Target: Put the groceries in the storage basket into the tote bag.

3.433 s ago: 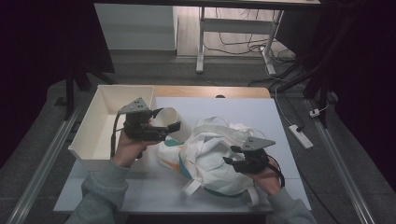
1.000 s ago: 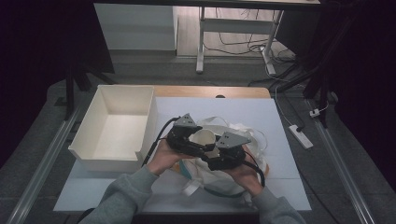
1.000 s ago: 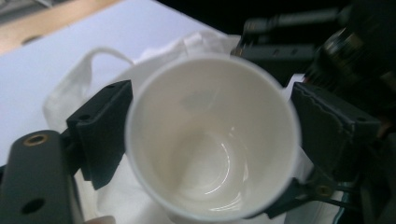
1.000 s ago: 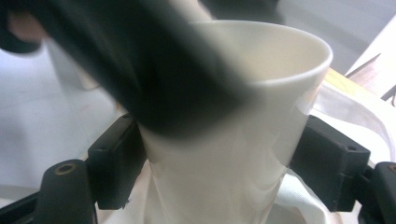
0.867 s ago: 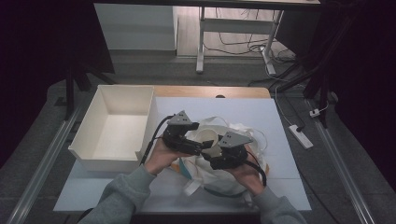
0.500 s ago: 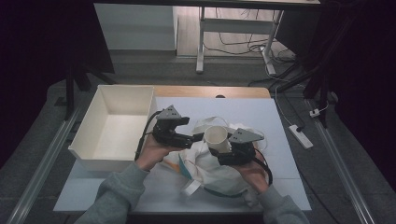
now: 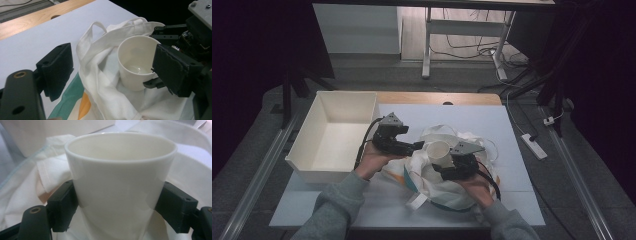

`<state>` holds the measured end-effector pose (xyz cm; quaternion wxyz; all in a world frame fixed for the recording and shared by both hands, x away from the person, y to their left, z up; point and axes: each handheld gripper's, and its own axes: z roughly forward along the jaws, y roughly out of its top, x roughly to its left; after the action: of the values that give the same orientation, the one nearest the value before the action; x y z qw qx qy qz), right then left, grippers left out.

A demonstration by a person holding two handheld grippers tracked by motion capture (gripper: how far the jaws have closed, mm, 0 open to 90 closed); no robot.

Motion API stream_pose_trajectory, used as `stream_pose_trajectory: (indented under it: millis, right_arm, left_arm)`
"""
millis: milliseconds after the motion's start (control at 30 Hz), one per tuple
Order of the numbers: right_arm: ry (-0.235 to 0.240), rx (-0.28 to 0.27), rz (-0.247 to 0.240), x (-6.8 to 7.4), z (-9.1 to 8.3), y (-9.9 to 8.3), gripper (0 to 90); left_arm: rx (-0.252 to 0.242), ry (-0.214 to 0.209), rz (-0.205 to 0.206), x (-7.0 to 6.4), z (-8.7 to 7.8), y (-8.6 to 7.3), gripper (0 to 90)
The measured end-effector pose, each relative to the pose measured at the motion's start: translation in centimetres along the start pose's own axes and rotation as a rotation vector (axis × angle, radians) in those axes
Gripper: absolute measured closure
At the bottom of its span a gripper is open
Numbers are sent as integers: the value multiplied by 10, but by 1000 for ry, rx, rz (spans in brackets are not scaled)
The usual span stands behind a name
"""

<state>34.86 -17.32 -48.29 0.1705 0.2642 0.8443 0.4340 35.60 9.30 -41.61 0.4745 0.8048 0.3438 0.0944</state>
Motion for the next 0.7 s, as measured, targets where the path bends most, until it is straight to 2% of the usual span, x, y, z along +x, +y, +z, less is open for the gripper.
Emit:
stream_pose_trajectory:
  millis: [67,133,200,433,567,700]
  right_arm:
    - [-11,16,1,-1,3,-3,226]
    - [-31,38,-18,-2,5,-7,226]
    - [-57,38,-35,-4,5,-9,228]
    - [-118,54,-49,-9,4,-10,228]
    - [-138,61,-40,-12,4,-10,228]
    - [-125,70,-14,-15,4,-11,229]
  left_arm:
    - [8,1,3,0,1,0,173]
    - [11,0,4,0,0,-1,174]
    - [12,-1,5,0,0,-1,174]
    - [17,2,3,2,-1,-3,175]
    - [20,2,2,3,-1,-4,175]
    - [23,0,4,2,-1,-4,176]
